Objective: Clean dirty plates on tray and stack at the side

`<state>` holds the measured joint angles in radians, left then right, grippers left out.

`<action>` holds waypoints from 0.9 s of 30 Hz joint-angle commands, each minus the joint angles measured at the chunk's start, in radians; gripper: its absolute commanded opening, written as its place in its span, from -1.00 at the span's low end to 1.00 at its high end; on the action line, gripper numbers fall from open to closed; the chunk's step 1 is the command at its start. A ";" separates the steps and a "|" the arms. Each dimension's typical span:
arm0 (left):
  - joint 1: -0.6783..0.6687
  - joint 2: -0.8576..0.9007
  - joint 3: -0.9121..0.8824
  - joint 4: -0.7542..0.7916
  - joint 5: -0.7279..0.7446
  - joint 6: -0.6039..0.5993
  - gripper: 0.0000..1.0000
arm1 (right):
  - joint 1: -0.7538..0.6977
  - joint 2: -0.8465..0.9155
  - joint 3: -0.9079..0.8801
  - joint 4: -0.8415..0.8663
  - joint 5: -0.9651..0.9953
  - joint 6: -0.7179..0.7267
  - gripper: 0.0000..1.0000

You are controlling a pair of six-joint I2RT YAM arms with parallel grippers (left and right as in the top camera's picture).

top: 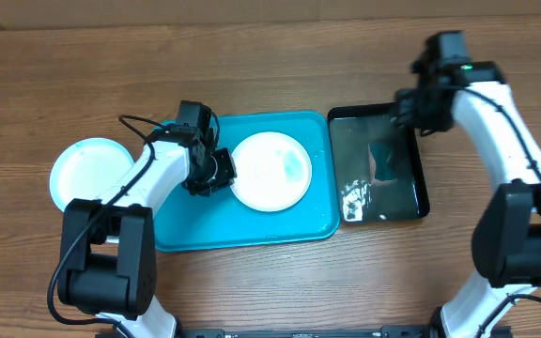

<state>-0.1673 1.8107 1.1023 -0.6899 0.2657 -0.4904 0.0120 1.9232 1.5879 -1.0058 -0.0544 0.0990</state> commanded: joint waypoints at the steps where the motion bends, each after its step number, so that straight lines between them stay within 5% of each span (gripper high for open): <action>1: -0.041 -0.004 -0.003 0.002 -0.069 0.015 -0.66 | -0.116 -0.014 0.003 -0.004 0.000 0.033 0.22; 6: -0.072 -0.004 -0.008 0.016 -0.115 0.014 -0.68 | -0.220 -0.014 0.003 -0.005 0.000 0.033 0.61; 7: -0.075 -0.004 -0.008 0.014 -0.125 0.011 -0.69 | -0.234 -0.014 0.003 -0.007 0.000 0.033 1.00; 19: -0.076 0.000 -0.047 0.032 -0.137 0.003 -0.63 | -0.276 -0.014 0.003 -0.006 0.001 0.032 1.00; 22: -0.076 0.001 -0.056 0.042 -0.143 0.003 -0.89 | -0.276 -0.014 0.003 -0.006 0.001 0.032 1.00; 27: -0.075 0.001 -0.056 0.054 -0.135 -0.013 -0.92 | -0.276 -0.014 0.003 -0.005 0.001 0.032 1.00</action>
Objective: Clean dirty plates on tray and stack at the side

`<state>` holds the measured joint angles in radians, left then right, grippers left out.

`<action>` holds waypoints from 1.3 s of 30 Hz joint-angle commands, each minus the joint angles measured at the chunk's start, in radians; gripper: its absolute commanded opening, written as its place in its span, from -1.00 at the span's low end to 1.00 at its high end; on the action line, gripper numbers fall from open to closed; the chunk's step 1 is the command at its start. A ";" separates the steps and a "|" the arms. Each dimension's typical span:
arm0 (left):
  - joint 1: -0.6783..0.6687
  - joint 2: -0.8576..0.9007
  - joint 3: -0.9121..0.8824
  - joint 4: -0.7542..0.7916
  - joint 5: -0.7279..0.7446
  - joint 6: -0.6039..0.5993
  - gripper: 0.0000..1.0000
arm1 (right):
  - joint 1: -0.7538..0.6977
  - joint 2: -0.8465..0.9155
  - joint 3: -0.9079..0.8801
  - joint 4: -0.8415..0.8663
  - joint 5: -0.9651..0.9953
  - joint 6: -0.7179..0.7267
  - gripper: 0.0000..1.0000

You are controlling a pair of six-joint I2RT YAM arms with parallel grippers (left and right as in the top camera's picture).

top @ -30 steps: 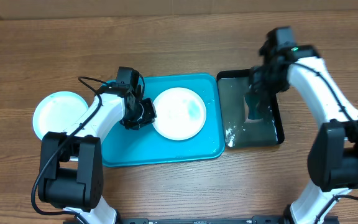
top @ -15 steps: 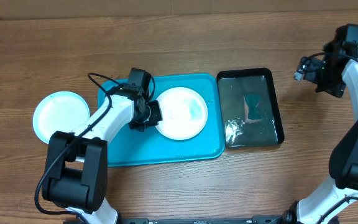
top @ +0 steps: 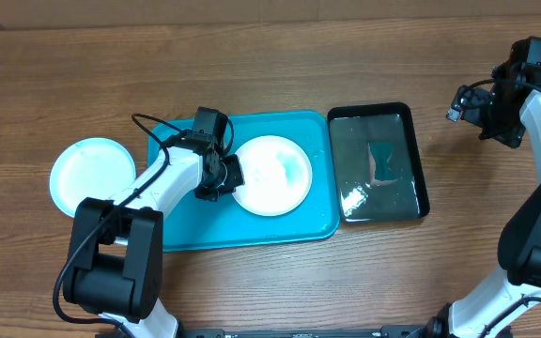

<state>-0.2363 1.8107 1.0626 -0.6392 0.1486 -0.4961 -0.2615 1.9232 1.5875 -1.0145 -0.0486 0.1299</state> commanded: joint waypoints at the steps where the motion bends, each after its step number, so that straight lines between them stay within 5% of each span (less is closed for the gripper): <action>1: -0.005 0.001 -0.016 0.010 -0.004 -0.006 -0.92 | -0.003 -0.014 0.003 0.004 -0.005 0.001 1.00; 14: 0.074 0.000 0.024 0.034 0.243 0.131 -0.92 | -0.003 -0.014 0.003 0.014 -0.005 0.001 1.00; 31: 0.074 -0.001 0.255 -0.116 0.243 0.187 -0.92 | -0.003 -0.014 0.003 0.014 -0.005 0.001 1.00; 39: 0.019 -0.001 0.337 -0.137 0.101 0.186 -0.92 | -0.003 -0.014 0.003 0.014 -0.005 0.001 1.00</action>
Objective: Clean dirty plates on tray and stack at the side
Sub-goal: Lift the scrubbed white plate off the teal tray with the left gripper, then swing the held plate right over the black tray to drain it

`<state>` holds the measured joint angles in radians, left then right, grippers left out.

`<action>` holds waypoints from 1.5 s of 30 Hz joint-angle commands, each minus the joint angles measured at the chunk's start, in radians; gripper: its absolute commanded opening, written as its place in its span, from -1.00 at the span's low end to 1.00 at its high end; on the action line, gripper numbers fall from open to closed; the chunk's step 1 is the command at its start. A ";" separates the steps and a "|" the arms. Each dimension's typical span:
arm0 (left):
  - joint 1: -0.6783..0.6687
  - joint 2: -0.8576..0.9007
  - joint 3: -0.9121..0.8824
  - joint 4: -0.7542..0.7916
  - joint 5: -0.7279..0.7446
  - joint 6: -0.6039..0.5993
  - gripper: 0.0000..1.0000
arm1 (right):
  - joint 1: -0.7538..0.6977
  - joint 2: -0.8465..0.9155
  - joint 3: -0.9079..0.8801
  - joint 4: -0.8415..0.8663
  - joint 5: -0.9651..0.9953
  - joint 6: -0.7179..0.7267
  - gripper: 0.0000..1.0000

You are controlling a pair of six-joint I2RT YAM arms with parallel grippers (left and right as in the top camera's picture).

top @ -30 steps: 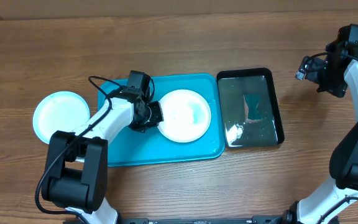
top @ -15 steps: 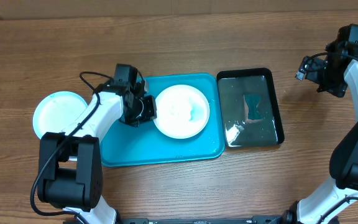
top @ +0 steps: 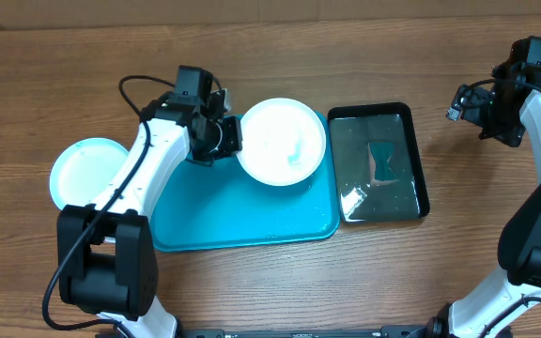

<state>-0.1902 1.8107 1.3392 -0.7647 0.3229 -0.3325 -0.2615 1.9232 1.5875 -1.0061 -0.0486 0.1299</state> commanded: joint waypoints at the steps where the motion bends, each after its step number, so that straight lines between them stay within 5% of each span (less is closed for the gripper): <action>1: -0.036 -0.001 0.079 -0.020 -0.095 0.022 -0.92 | -0.003 -0.014 0.003 0.006 -0.005 0.001 1.00; 10: -0.168 -0.001 0.232 -0.056 -0.272 -0.007 -0.92 | -0.003 -0.014 0.003 0.005 -0.005 0.001 1.00; 24: -0.438 0.000 0.235 0.067 -0.628 -0.024 -0.92 | -0.003 -0.014 0.003 0.005 -0.005 0.001 1.00; 36: -0.665 0.000 0.267 0.117 -1.059 0.137 -0.92 | -0.003 -0.014 0.003 0.005 -0.005 0.001 1.00; 45: -0.847 0.000 0.268 0.309 -1.434 0.454 -0.92 | -0.003 -0.014 0.003 0.005 -0.005 0.001 1.00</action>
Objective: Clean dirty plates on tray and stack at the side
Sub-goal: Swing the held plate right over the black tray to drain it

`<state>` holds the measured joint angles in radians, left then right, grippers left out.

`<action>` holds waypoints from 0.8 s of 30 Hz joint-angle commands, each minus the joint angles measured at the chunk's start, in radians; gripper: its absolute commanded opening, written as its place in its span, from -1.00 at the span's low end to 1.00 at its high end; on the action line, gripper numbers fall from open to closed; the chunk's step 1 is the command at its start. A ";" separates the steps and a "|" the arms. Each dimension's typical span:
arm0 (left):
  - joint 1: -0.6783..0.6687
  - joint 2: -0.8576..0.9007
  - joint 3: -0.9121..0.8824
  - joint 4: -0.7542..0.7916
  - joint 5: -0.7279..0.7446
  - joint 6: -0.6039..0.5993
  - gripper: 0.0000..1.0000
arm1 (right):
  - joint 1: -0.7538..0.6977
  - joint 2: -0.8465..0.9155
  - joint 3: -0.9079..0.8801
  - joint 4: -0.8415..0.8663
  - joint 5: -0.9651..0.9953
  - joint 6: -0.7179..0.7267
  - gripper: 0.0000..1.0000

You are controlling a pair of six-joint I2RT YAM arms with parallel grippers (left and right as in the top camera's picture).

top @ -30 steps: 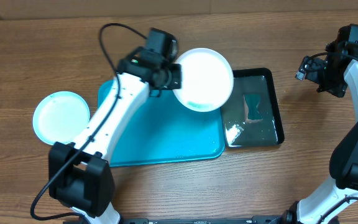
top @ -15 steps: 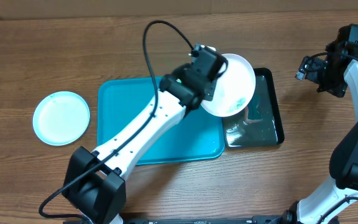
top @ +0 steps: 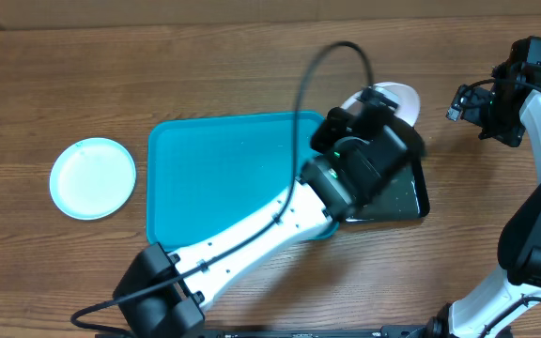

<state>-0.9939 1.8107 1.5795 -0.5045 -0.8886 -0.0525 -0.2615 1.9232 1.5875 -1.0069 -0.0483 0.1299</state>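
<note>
My left arm reaches from the front across the teal tray (top: 224,178) to the black water basin (top: 421,192). Its wrist covers the left gripper (top: 380,106), so the fingers are hidden. A white plate (top: 398,96) sticks out past the wrist over the basin's far edge, and the gripper seems to hold it. No plates lie on the tray. A second white plate with a pale blue rim (top: 92,178) lies on the table left of the tray. My right gripper (top: 493,117) hangs at the far right, away from the basin; its jaws cannot be made out.
The wooden table runs on all sides of the tray and basin. A black cable loops up from the left arm above the tray's far edge. The left arm's body covers the tray's right front corner and most of the basin.
The left arm has carried the white plate from above the tray's far right corner to over the basin's far edge. The right arm has not moved.
The left gripper was at the rim of a smeared plate lying on the tray, with the right gripper over the basin. The right arm then stood at the far right. The plate was then lifted at the tray's far edge, and is now over the basin.
</note>
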 commanded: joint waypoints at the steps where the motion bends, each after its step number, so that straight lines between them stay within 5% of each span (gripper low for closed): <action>1: -0.055 0.000 0.028 0.072 -0.251 0.208 -0.92 | -0.003 -0.014 0.003 0.006 -0.005 0.001 1.00; 13: -0.158 0.000 0.028 0.434 -0.402 0.623 -0.92 | -0.003 -0.014 0.003 0.006 -0.005 0.001 1.00; 24: -0.159 0.000 0.028 0.464 -0.402 0.645 -0.92 | -0.003 -0.014 0.003 0.006 -0.005 0.001 1.00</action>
<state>-1.1522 1.8107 1.5852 -0.0513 -1.2690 0.5804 -0.2611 1.9232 1.5875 -1.0065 -0.0486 0.1299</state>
